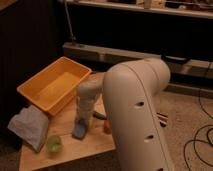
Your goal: Place sponge in plastic cup
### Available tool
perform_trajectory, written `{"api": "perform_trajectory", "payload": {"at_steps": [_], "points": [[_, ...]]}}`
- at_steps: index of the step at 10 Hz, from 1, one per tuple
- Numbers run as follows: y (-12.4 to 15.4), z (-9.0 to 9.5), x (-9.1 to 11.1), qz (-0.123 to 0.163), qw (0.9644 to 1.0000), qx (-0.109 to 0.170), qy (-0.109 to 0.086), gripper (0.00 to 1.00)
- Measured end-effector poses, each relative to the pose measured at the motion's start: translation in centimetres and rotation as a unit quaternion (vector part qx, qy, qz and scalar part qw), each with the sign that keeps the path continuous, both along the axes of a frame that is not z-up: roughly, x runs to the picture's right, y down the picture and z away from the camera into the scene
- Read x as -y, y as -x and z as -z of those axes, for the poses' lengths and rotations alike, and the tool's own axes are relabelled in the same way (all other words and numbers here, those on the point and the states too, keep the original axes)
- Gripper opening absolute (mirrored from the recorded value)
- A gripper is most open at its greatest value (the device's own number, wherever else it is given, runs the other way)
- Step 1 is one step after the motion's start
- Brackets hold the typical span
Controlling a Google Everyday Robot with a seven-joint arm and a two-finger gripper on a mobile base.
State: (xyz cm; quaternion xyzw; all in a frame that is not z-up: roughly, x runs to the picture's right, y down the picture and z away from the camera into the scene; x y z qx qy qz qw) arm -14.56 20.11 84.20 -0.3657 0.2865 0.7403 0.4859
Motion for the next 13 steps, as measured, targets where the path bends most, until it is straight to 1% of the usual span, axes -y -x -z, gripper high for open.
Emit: {"api": "perform_trajectory", "payload": {"at_steps": [1,2,4,6,7,8,9,10,12,13], "points": [[0.5,0.2,0.1,0.009,1.0,0.0,0.002,0.0],[1.7,1.1,0.4,0.027,0.9995,-0.006,0.011,0.0],[5.7,2.8,0.5,0.073,0.9966,-0.013,0.037,0.0],[9.2,4.6,0.7,0.118,0.9911,-0.02,0.059,0.0],[10.3,5.6,1.0,0.143,0.9871,-0.027,0.066,0.0],[10.8,6.1,1.3,0.161,0.984,-0.036,0.068,0.0],[10.5,6.2,1.6,0.164,0.9835,-0.045,0.063,0.0],[10.0,6.1,2.2,0.161,0.9839,-0.051,0.058,0.0],[7.9,5.1,3.8,0.149,0.9852,-0.07,0.049,0.0],[6.3,4.4,4.8,0.137,0.9863,-0.08,0.046,0.0]]}}
